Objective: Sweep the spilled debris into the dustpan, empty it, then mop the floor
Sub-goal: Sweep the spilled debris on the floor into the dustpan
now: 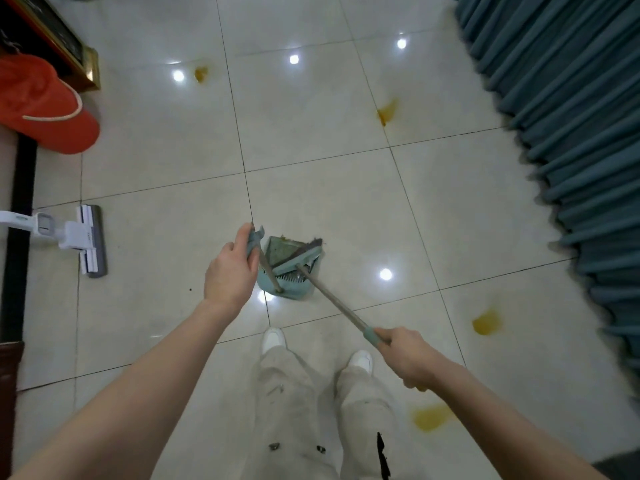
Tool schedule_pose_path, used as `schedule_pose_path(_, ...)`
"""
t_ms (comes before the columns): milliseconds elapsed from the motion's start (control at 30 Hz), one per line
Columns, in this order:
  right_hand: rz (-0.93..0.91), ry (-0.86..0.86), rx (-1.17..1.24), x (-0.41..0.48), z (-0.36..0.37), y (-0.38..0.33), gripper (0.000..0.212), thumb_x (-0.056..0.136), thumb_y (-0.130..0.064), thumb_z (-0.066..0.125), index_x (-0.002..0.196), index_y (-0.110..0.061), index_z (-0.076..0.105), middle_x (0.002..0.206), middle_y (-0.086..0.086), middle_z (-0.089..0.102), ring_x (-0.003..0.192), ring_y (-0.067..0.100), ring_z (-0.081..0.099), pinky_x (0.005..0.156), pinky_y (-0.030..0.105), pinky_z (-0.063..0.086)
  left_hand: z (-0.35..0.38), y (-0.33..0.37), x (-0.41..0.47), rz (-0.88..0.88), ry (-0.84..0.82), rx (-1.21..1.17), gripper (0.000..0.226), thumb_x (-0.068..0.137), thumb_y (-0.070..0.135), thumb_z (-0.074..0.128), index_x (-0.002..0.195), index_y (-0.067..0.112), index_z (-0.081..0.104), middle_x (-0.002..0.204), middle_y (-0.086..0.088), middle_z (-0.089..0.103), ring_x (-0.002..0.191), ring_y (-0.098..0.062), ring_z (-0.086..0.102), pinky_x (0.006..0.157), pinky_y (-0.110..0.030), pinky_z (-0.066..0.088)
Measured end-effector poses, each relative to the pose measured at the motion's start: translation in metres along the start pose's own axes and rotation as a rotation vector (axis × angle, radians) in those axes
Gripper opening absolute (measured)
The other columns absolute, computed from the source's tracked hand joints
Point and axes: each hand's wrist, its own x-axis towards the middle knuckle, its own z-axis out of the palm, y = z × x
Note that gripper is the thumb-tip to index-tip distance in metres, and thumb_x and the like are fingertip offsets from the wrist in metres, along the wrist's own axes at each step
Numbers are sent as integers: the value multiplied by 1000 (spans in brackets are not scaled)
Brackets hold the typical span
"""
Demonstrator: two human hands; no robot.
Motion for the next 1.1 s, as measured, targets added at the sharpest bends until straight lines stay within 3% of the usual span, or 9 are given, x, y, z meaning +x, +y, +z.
schedule_pose_path(133, -69, 132, -96, 0, -18, 10, 37, 101, -44, 38, 120, -24, 62, 78, 1, 59, 55, 17, 49, 47, 23, 38, -1, 1, -1, 4, -13, -10, 39, 97, 27, 44, 136, 25, 36, 92, -16, 59, 77, -40, 56, 65, -42, 45)
schedule_pose_path(233, -98, 213, -191, 12, -19, 12, 35, 100, -38, 38, 128, -32, 57, 85, 1, 62, 72, 22, 56, 53, 29, 40, 1, 3, -5, 4, -19, 8, 41, 97, 27, 44, 137, 24, 35, 93, -17, 59, 77, -39, 56, 65, -43, 46)
schedule_pose_path(400, -134, 308, -190, 45, -14, -14, 36, 101, -40, 33, 122, -28, 59, 84, 6, 60, 76, 29, 55, 64, 33, 44, 3, 2, -13, -29, -5, 7, 42, 97, 27, 44, 138, 24, 35, 94, -16, 60, 76, -39, 56, 64, -40, 43)
schedule_pose_path(633, -69, 356, -196, 89, -13, -55, 30, 98, -17, 36, 120, -19, 55, 91, 7, 51, 81, 29, 52, 70, 33, 46, 4, -2, -17, -20, -1, 9, 41, 97, 29, 44, 137, 25, 35, 93, -14, 60, 78, -39, 57, 65, -40, 44)
schedule_pose_path(833, -16, 286, -189, 108, 16, -59, 39, 96, -9, 34, 131, -14, 51, 111, 14, 62, 102, 33, 61, 74, 34, 46, 4, -1, -17, -38, 11, -6, 40, 97, 29, 44, 136, 27, 36, 94, -14, 61, 78, -41, 57, 68, -45, 49)
schedule_pose_path(967, -41, 245, -322, 93, 38, -32, 45, 94, -5, 31, 136, -16, 42, 104, 13, 62, 95, 33, 62, 73, 38, 48, 4, 1, -14, -37, -2, -26, 39, 97, 30, 42, 136, 28, 34, 96, -13, 61, 79, -39, 57, 70, -47, 50)
schedule_pose_path(1100, -76, 163, -437, 62, 43, 2, 53, 91, -2, 29, 141, -19, 35, 72, 0, 43, 75, 26, 49, 64, 35, 42, 4, 5, -16, -31, -9, -28, 40, 97, 29, 44, 136, 27, 35, 95, -13, 60, 79, -38, 57, 70, -45, 50)
